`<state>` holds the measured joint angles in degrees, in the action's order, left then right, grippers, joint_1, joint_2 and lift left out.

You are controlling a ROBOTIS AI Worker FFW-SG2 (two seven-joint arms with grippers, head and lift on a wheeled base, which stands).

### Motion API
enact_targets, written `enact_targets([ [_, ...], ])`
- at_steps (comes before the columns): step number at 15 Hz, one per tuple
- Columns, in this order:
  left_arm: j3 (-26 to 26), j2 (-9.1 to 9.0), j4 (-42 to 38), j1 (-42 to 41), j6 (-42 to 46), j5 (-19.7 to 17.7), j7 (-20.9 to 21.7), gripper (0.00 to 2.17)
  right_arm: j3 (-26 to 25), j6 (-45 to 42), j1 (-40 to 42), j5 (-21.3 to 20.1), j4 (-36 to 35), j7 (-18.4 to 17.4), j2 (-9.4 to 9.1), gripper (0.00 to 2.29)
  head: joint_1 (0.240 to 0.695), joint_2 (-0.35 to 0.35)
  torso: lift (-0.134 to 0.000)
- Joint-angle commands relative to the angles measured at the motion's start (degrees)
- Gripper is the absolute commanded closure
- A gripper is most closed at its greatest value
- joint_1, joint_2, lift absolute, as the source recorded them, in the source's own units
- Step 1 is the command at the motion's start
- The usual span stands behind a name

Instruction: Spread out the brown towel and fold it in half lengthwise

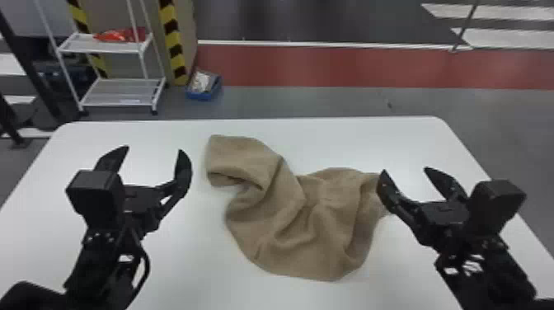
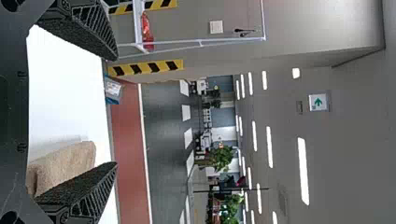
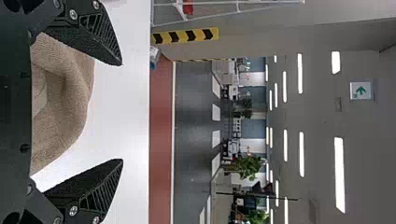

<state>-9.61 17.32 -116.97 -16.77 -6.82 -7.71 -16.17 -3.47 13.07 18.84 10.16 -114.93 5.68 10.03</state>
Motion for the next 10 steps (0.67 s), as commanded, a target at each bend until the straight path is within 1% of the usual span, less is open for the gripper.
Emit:
enact_targets([
  [1, -0.06, 0.00, 0.34, -0.02, 0.00, -0.02, 0.26, 0.08, -0.31, 5.52, -1.70, -0.84, 1.37, 3.02, -0.01, 0.19, 0.695, -0.039, -0.125],
  [2, -0.06, 0.00, 0.43, -0.02, 0.00, -0.02, 0.26, 0.08, -0.22, 6.75, -2.23, -1.72, 2.08, 4.43, -0.01, 0.19, 0.695, -0.032, -0.125],
  [4, -0.06, 0.00, 0.60, -0.02, 0.00, -0.02, 0.26, 0.08, 0.49, 8.16, -2.93, -4.18, 3.57, 4.95, -0.28, 0.22, 0.695, -0.026, -0.125],
  [8, 0.03, -0.09, 0.78, -0.02, 0.00, 0.07, 0.26, 0.08, 0.66, 8.33, -4.33, -4.36, 6.91, 5.66, -0.37, 0.22, 0.695, -0.025, -0.125],
  [10, -0.06, -0.18, 0.78, -0.02, 0.00, 0.16, 0.26, 0.08, 0.92, 8.33, -5.39, -5.68, 8.76, 5.66, -0.37, 0.22, 0.695, -0.024, -0.125],
])
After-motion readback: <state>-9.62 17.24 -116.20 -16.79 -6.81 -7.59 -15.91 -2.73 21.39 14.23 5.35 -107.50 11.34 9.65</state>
